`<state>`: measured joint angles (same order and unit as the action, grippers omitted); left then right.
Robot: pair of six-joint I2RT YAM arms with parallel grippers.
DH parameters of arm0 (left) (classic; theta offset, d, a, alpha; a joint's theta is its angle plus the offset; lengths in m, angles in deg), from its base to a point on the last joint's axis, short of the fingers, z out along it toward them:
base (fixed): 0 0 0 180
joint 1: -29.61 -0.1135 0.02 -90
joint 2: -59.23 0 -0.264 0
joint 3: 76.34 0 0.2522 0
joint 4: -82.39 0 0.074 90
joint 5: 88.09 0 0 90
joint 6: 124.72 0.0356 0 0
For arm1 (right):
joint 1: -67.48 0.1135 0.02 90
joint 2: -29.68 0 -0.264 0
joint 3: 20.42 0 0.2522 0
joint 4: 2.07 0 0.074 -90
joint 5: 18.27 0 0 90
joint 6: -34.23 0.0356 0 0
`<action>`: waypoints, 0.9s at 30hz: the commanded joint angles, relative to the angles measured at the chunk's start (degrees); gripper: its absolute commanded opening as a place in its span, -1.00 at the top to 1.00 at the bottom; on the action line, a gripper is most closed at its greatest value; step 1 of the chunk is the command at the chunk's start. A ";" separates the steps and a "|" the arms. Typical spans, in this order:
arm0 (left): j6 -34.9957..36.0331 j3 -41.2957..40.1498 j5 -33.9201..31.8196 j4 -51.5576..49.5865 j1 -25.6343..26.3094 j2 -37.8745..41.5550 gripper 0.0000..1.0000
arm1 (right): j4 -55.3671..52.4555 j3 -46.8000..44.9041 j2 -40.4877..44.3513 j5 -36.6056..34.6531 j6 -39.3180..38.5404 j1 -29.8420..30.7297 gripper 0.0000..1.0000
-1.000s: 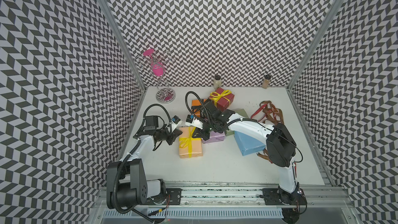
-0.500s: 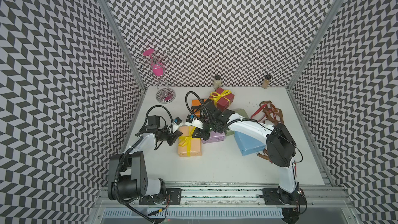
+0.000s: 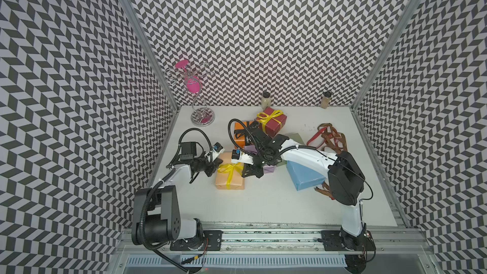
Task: Untie the ribbon bows on the gift boxes
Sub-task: Untie the ribbon from the gift box.
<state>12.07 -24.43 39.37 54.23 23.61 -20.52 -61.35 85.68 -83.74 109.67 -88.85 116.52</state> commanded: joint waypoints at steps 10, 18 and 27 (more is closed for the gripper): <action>0.02 -3.23 -7.56 -0.82 -0.15 -0.64 0.87 | -9.50 -3.55 14.30 -1.54 -8.82 0.10 1.00; -0.10 -2.68 -8.54 -1.51 -0.15 -0.52 0.87 | -8.45 -3.51 22.56 -5.24 -9.22 0.08 1.00; -0.95 -1.51 -8.93 -2.03 -0.15 -1.30 0.87 | -6.54 -3.19 30.19 -8.11 -9.46 0.04 1.00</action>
<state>10.73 -25.32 37.88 56.11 23.65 -19.89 -69.55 81.68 -57.43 101.62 -96.98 116.48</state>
